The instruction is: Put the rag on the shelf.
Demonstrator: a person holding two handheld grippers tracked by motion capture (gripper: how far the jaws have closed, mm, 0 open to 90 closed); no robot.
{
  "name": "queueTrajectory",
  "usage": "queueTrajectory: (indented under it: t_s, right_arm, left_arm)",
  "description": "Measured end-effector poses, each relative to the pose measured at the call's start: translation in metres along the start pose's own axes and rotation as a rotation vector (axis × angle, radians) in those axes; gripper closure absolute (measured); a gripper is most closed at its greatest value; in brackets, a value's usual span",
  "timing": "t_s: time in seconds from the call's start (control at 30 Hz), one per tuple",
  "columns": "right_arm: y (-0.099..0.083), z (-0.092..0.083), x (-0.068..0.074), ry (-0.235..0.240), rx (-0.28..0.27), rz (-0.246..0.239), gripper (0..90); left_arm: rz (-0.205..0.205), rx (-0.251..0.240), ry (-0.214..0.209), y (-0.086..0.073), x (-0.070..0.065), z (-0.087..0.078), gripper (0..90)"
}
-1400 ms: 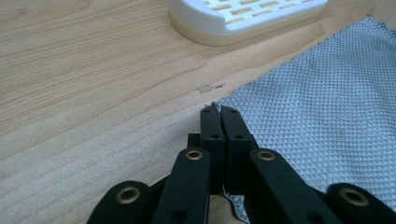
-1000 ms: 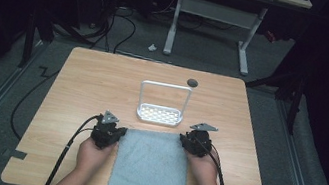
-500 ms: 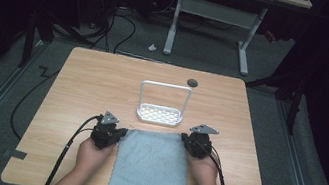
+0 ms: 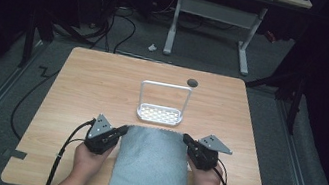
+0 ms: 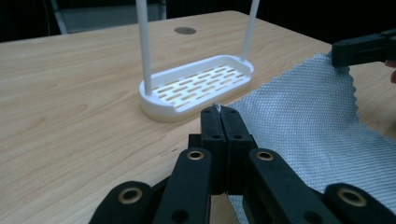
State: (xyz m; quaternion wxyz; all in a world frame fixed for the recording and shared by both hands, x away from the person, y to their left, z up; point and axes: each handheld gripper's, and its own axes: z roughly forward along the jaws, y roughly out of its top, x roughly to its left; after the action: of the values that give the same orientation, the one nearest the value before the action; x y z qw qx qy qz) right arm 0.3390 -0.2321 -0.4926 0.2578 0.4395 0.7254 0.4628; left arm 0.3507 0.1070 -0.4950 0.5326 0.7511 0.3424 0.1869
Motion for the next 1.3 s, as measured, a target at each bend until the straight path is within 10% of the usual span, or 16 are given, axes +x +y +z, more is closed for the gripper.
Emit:
queueTrajectory:
  t_s: [1.3]
  right_arm:
    - [0.062, -0.094, 0.028, -0.013, -0.371, -0.103, 89.4]
  left_arm:
    - [0.120, -0.306, -0.024, 0.058, -0.029, -0.068, 89.4]
